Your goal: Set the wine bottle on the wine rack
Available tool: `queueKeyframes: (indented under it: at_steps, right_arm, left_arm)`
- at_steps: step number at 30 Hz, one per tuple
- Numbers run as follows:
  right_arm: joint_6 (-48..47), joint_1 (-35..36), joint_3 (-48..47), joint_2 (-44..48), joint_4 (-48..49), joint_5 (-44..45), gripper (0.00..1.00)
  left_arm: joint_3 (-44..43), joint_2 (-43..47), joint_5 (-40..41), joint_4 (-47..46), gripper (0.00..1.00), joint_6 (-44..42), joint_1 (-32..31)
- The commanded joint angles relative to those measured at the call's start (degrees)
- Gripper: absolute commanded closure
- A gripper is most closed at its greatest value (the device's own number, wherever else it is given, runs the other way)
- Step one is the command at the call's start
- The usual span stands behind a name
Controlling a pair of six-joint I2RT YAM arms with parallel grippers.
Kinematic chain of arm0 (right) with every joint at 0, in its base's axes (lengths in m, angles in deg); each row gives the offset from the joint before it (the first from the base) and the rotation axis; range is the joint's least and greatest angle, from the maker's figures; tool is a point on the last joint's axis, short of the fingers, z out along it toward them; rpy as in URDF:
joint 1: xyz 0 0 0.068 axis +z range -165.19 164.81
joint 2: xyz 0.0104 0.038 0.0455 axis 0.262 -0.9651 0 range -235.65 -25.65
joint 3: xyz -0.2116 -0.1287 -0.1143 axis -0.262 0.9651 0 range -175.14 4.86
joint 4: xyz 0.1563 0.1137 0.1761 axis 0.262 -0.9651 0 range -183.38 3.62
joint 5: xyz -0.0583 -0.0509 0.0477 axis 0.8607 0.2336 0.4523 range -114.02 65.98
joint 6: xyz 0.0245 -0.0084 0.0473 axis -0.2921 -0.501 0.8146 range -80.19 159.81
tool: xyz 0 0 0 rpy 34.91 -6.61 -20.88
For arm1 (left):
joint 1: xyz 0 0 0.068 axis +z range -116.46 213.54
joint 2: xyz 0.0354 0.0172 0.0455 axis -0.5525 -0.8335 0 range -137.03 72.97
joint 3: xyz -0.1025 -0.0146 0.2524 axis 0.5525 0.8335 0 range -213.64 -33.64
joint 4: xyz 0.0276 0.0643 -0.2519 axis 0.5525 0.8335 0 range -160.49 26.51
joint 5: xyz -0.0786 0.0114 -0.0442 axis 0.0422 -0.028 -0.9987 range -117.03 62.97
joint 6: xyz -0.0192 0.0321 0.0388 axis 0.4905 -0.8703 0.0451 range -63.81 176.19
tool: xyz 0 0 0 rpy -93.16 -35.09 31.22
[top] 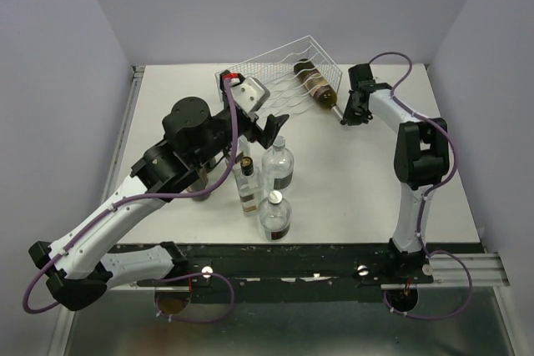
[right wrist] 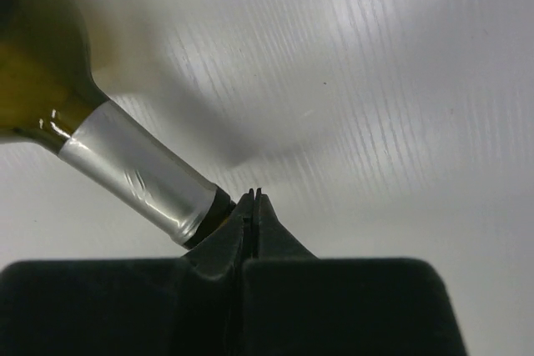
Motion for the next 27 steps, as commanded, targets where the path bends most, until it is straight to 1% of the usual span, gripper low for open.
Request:
queueKeyframes:
  at_steps: [1, 5, 8, 10, 13, 16, 19, 22, 27]
  right_arm:
    - [-0.86, -0.44, -4.95, -3.23, -1.56, -4.54, 0.99]
    - [-1.21, -0.44, -6.28, -4.03, -0.94, -6.13, 0.99]
    - [-0.68, -0.44, -6.54, -4.12, -1.21, -4.55, 0.99]
    - [0.02, -0.53, -6.37, -3.42, -2.96, -1.83, 0.99]
    - [0.63, -0.44, -3.57, -0.7, -3.23, 1.69, 0.98]
    - [1.16, -0.44, -0.67, 1.68, -3.23, 2.49, 0.96]
    - [0.99, -0.44, 1.54, 2.83, -2.53, 0.21, 0.93]
    - [0.9, -0.44, 2.51, 2.31, -1.65, -2.07, 0.92]
    - [-0.24, -0.44, 0.67, 0.37, 0.81, -5.24, 0.93]
  left_arm:
    - [0.77, 1.58, 0.74, -0.69, 0.01, 0.15, -0.27]
    - [0.77, 1.75, 0.83, -0.6, 0.01, 0.06, -0.18]
    - [0.77, 1.66, 0.92, -0.69, 0.01, -0.03, -0.18]
    - [0.86, 1.66, 0.92, -0.78, 0.01, -0.03, -0.18]
    - [1.03, 1.66, 1.01, -0.95, 0.01, -0.12, -0.27]
    - [1.04, 1.4, 0.92, -1.04, 0.01, -0.2, -0.18]
    - [0.86, 1.05, 1.01, -1.04, 0.01, -0.2, -0.18]
    - [0.95, 0.96, 1.1, -1.04, 0.01, -0.2, -0.18]
    - [0.68, 0.96, 1.1, -0.87, 0.01, -0.11, -0.18]
